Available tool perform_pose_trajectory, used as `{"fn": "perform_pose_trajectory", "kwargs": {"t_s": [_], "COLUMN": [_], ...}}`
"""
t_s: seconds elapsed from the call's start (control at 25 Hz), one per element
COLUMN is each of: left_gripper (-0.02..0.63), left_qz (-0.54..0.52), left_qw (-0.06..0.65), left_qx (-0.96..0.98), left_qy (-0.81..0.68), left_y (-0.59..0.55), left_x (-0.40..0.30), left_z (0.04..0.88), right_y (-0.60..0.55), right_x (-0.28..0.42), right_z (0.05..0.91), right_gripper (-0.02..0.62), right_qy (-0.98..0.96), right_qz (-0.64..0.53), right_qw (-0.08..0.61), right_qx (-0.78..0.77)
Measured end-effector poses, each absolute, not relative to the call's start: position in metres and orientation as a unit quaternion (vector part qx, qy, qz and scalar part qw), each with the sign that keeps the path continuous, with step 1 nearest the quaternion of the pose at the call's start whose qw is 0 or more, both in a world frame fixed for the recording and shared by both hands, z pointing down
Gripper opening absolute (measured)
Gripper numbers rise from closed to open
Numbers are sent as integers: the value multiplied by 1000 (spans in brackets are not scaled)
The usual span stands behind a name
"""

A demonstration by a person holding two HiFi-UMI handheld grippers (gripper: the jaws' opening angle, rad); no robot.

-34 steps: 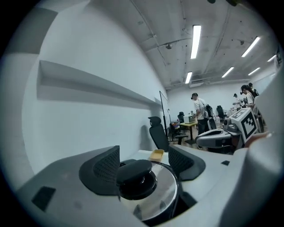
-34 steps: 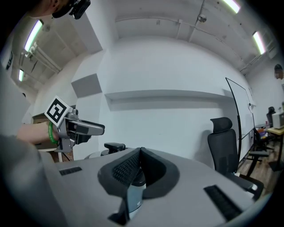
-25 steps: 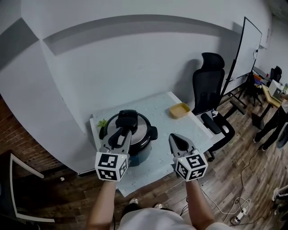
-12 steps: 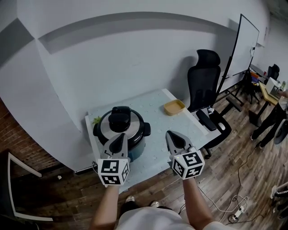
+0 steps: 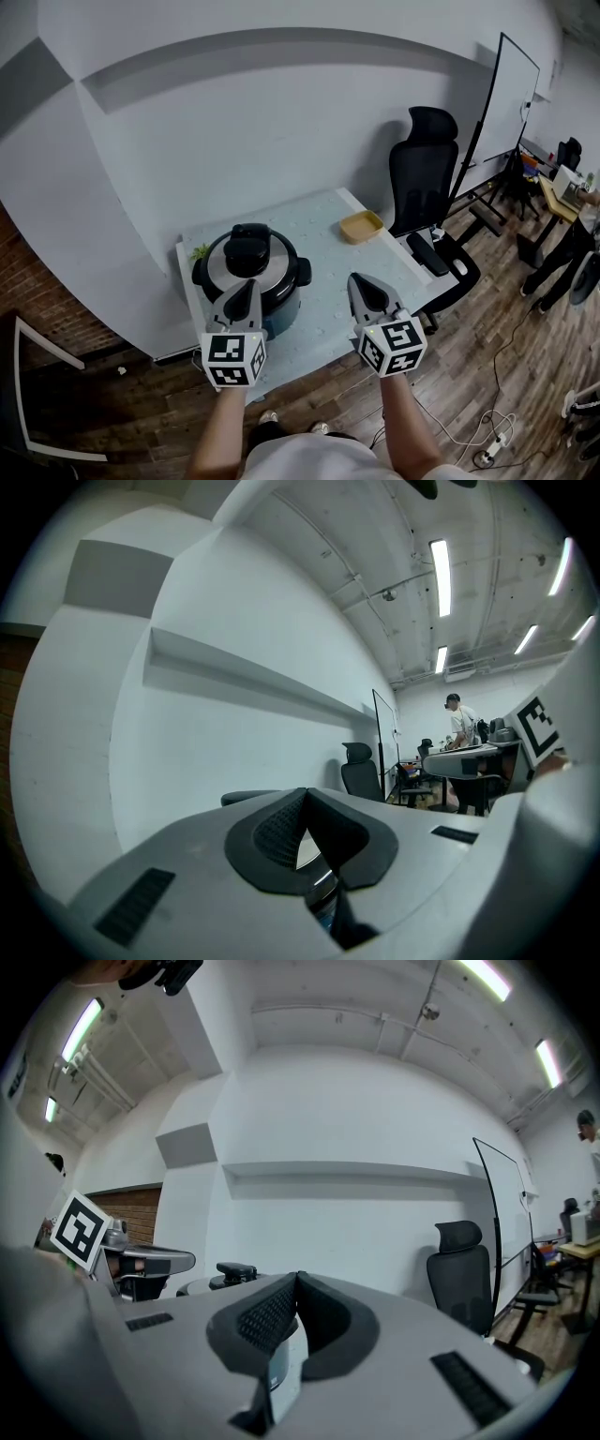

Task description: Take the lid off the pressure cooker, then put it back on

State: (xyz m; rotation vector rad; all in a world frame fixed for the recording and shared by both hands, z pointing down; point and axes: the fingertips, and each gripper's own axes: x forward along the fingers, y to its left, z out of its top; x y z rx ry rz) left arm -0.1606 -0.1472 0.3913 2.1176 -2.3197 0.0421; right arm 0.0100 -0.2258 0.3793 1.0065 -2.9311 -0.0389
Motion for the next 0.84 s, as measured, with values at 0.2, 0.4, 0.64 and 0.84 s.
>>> {"fn": "perform_pose_trajectory", "kwargs": {"t_s": [0.2, 0.4, 0.64, 0.84], "left_gripper": [12, 12, 12, 12], "left_qz": [13, 12, 13, 16], "left_qw": [0, 0, -2, -5], "left_qx": [677, 679, 679, 680], "left_qy": [-735, -734, -734, -733], "left_y": [-147, -148, -149, -150], "left_x": [-157, -157, -157, -156], "left_z": [390, 389, 387, 386], "right_y": [-226, -226, -227, -229], "right_x": [10, 9, 10, 12], "right_z": [377, 377, 376, 376], "right_gripper": [0, 0, 0, 0], "right_qy": [-946, -947, -947, -947], "right_qz": [-13, -14, -13, -12], "right_qw": [19, 18, 16, 15], "right_qx": [323, 320, 321, 321]}}
